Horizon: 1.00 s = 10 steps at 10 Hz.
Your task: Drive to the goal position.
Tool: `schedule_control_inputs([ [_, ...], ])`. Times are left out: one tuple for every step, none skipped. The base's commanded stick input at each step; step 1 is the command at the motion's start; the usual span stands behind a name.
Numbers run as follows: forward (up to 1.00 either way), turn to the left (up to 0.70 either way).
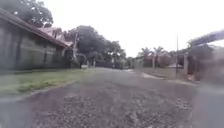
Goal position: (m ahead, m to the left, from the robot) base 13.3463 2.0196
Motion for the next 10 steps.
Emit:
schedule_control_inputs([
  [0.70,0.00],
  [0.70,0.00],
  [0.70,0.00],
  [0.70,-0.22],
  [0.70,-0.35],
  [0.70,-0.22],
  [0.70,0.00],
  [0.70,0.00],
  [0.70,0.00],
  [0.70,0.00],
])
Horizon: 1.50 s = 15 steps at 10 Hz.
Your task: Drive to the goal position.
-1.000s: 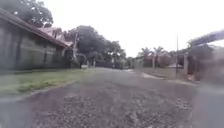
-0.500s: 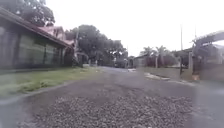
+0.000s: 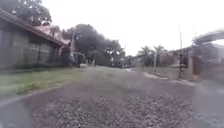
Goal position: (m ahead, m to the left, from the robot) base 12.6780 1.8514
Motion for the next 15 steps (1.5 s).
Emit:
schedule_control_inputs([
  [0.70,0.00],
  [0.70,0.00],
  [0.70,0.00],
  [0.70,0.00],
  [0.70,0.00],
  [0.70,0.00],
  [0.70,0.00],
  [0.70,0.00],
  [0.70,0.00],
  [0.70,0.00],
  [0.70,0.00],
  [0.70,0.00],
  [0.70,0.00],
  [0.70,0.00],
  [0.70,0.00],
])
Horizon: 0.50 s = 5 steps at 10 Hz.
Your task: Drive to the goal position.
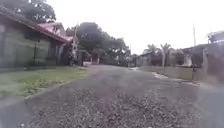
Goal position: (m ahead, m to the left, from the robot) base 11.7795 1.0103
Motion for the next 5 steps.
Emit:
schedule_control_inputs([
  [0.70,0.00],
  [0.70,0.00],
  [0.70,0.00],
  [0.70,0.00],
  [0.70,-0.23],
])
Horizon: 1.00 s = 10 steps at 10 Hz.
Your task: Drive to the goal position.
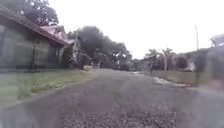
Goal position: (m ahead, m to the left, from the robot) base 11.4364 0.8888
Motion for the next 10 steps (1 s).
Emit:
schedule_control_inputs([
  [0.70,-0.35],
  [0.70,-0.35],
  [0.70,-0.35],
  [0.70,-0.35],
  [0.70,-0.35],
  [0.70,-0.11],
  [0.70,0.00],
  [0.70,0.00],
  [0.70,0.00],
  [0.70,0.00],
])
